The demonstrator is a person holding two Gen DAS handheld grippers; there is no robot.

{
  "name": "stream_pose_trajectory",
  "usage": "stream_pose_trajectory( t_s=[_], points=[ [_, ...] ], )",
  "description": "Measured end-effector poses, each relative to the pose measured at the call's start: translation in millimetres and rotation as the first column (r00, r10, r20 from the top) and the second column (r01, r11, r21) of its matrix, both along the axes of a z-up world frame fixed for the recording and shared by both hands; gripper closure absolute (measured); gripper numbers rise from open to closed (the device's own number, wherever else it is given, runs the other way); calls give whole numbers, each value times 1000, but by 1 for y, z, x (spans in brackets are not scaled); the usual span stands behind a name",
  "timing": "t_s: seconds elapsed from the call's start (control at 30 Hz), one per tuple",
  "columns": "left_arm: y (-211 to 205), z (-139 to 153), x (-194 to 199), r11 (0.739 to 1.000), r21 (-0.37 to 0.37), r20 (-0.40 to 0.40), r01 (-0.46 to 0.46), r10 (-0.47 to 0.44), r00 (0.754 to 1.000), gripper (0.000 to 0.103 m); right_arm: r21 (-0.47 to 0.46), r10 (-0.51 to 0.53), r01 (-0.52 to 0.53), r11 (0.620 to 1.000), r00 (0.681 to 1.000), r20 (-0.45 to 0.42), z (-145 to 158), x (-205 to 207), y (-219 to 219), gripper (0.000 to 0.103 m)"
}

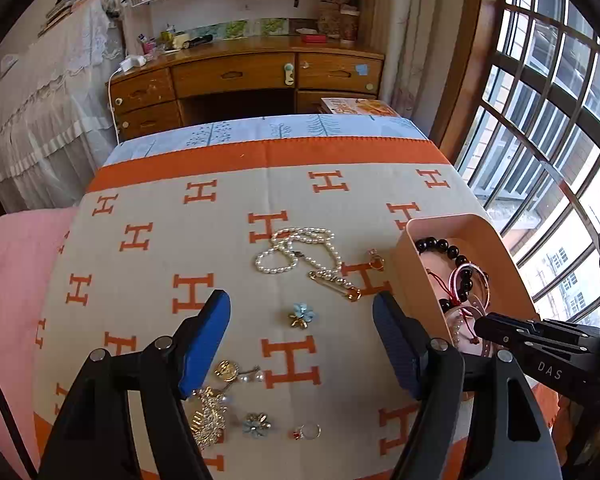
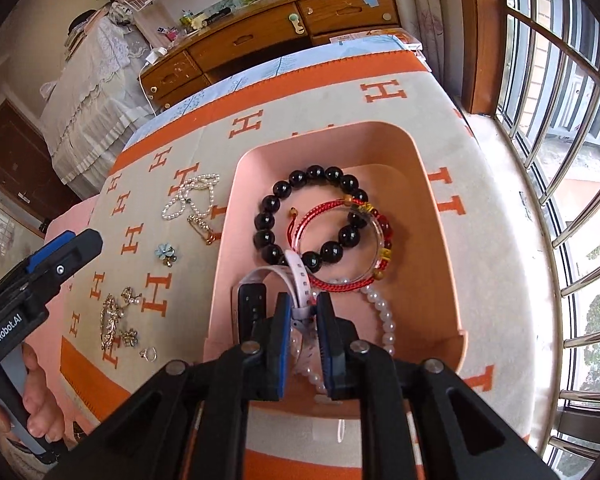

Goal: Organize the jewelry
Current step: 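Carry the red bangle and white watch into the pink box and release both, then move both tools back over the remaining jewelry on the blanket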

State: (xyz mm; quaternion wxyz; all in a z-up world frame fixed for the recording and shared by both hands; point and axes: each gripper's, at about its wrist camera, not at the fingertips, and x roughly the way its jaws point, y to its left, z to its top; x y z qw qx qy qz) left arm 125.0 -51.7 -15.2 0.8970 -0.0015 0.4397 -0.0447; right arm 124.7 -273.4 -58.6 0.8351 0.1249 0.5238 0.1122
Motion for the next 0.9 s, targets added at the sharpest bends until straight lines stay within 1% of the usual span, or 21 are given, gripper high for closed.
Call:
stream_pose_trajectory(
  t_s=[0.17,0.27,0.33,0.43,0.63,0.9],
  points=[
    [17,2,-14,999,-3,17,-45,45,999,26,-17,-33,34,999,999,33,10,-8,-1,87],
    [23,4,-26,999,10,38,-50,50,998,24,-37,-49,52,998,995,82,20,-18,0,87],
    [26,6,-33,998,18,53,-53,52,997,20,-40,-53,58,998,991,120,28,-26,3,87],
    [29,7,-42,998,31,69,-58,56,996,20,-50,-40,49,998,985,166,39,-34,10,87],
    [40,13,-57,998,18,84,-62,60,995,20,-38,-16,24,999,981,195,48,-44,24,87],
    [66,15,-74,995,8,90,-98,97,991,20,-18,6,-2,1000,976,218,53,-54,41,87]
  ],
)
